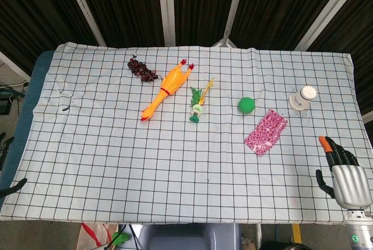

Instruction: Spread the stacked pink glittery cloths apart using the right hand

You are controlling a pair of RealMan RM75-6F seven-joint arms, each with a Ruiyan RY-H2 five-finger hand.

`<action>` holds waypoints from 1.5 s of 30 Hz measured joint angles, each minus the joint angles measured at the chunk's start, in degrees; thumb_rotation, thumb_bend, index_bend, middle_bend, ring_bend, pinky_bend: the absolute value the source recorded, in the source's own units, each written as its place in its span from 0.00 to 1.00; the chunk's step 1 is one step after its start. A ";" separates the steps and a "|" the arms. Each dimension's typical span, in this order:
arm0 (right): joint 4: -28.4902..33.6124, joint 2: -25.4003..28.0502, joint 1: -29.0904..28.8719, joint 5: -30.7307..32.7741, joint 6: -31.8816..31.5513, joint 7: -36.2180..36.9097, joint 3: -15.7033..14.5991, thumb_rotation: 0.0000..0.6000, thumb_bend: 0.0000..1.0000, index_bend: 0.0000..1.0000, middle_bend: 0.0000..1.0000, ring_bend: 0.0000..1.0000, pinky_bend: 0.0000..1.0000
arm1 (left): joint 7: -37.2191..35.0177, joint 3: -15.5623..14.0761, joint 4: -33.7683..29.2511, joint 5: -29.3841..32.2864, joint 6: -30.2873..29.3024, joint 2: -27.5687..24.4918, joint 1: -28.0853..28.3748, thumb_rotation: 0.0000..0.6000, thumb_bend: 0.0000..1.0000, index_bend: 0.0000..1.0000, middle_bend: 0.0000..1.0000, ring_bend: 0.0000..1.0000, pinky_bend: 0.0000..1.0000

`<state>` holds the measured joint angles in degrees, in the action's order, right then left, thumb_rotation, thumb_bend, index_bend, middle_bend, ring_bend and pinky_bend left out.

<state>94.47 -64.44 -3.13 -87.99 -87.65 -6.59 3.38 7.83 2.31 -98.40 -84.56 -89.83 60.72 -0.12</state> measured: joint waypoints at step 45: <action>2.50 -4.41 -3.83 -0.25 8.25 -12.57 -1.45 1.00 0.72 0.05 0.81 0.84 0.69 | 1.34 -0.04 -0.55 -0.03 0.73 0.72 0.36 1.00 0.20 0.10 0.01 0.03 0.17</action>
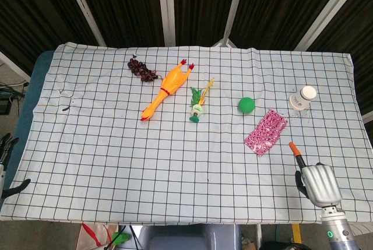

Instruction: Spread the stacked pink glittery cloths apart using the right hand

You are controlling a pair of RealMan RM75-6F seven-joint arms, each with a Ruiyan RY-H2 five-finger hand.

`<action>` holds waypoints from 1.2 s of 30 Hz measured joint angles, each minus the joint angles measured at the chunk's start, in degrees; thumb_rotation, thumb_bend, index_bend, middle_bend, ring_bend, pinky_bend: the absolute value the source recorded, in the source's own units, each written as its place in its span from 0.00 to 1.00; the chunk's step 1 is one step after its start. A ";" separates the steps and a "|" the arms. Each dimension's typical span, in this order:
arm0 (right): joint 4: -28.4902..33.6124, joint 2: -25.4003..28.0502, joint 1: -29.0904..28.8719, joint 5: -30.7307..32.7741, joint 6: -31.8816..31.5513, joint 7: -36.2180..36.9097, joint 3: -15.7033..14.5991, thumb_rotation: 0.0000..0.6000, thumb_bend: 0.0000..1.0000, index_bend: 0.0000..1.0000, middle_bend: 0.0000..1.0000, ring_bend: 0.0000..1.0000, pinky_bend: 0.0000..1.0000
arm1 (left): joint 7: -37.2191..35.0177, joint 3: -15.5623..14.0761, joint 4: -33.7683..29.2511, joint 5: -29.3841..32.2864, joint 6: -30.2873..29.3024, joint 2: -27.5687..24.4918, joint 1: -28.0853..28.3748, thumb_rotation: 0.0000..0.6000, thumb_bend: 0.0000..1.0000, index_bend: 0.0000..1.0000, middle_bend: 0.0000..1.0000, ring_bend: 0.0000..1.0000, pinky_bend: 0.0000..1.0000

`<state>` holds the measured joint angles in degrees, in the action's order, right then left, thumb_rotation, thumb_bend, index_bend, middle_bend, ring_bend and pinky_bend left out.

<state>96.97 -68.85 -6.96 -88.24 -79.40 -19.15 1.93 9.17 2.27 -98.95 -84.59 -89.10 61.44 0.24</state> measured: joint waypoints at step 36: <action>-0.97 -9.61 -15.38 22.25 21.24 -24.05 3.92 1.00 0.73 0.06 0.82 0.84 0.69 | -0.32 0.77 2.15 -0.52 -0.28 1.06 0.79 1.00 0.20 0.10 0.01 0.03 0.17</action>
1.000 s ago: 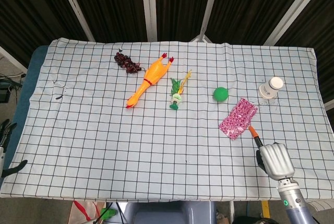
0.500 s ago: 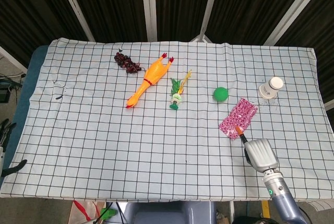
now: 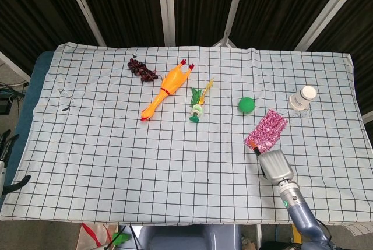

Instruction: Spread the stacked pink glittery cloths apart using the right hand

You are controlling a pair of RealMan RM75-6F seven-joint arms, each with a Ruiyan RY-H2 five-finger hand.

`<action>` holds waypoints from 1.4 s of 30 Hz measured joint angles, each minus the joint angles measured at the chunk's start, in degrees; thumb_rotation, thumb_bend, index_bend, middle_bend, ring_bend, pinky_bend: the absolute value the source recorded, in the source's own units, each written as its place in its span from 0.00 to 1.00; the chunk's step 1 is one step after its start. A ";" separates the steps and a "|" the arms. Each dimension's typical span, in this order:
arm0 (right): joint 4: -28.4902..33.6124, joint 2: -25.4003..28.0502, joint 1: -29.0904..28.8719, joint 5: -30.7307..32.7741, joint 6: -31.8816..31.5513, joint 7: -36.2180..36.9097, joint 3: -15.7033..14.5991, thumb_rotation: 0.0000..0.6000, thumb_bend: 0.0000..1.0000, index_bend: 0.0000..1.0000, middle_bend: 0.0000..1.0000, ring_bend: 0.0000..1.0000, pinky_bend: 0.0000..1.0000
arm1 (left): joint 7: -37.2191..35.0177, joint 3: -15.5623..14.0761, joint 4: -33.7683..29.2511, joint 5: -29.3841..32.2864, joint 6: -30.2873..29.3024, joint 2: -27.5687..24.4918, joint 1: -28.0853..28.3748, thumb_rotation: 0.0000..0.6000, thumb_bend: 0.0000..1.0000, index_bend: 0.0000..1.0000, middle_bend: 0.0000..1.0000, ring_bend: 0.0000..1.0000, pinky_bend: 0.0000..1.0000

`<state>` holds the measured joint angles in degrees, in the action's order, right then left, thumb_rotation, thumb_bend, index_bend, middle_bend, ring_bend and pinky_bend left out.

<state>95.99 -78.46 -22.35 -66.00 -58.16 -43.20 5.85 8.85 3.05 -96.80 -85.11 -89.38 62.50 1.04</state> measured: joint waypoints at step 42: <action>-2.34 -1.69 -6.04 12.11 0.96 -5.28 -4.65 1.00 0.73 0.10 0.82 0.85 0.69 | 2.16 -0.23 -0.43 0.55 0.63 0.55 0.36 1.00 0.20 0.10 0.00 0.03 0.17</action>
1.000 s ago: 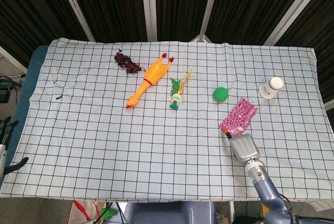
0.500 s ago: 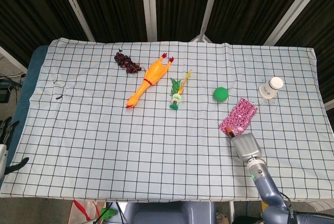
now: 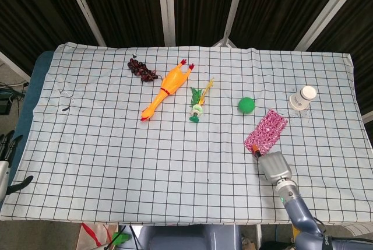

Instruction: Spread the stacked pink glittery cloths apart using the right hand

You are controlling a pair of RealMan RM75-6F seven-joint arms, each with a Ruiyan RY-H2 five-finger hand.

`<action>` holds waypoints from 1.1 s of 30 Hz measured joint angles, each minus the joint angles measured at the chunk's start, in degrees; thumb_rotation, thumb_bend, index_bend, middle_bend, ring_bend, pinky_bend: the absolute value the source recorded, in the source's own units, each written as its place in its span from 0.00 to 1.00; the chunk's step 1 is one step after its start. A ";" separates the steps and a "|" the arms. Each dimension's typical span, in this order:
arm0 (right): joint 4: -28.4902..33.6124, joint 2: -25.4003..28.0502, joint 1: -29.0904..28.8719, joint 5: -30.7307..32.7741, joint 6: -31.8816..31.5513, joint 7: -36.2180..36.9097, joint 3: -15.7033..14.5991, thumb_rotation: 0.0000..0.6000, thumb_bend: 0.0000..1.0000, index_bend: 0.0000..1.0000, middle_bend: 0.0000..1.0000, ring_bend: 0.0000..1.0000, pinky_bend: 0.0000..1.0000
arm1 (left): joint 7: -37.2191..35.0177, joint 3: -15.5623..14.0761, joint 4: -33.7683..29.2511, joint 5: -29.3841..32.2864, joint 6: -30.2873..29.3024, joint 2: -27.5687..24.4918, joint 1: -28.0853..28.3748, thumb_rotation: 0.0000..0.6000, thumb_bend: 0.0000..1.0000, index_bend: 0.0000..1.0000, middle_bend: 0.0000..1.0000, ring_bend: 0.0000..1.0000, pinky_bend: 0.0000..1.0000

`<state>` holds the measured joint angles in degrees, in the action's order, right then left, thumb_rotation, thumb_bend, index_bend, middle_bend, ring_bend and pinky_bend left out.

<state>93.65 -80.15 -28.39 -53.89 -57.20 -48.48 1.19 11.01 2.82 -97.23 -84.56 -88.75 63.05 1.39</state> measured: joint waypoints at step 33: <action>5.44 -0.82 0.02 -9.20 -2.88 0.86 -6.29 1.00 0.73 0.10 0.82 0.85 0.69 | -0.03 0.08 -0.06 0.40 0.12 -0.13 0.10 1.00 0.20 0.10 0.00 0.03 0.17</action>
<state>99.09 -80.96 -28.37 -63.08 -60.09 -47.63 -5.10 10.98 2.90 -97.29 -84.16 -88.63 62.93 1.49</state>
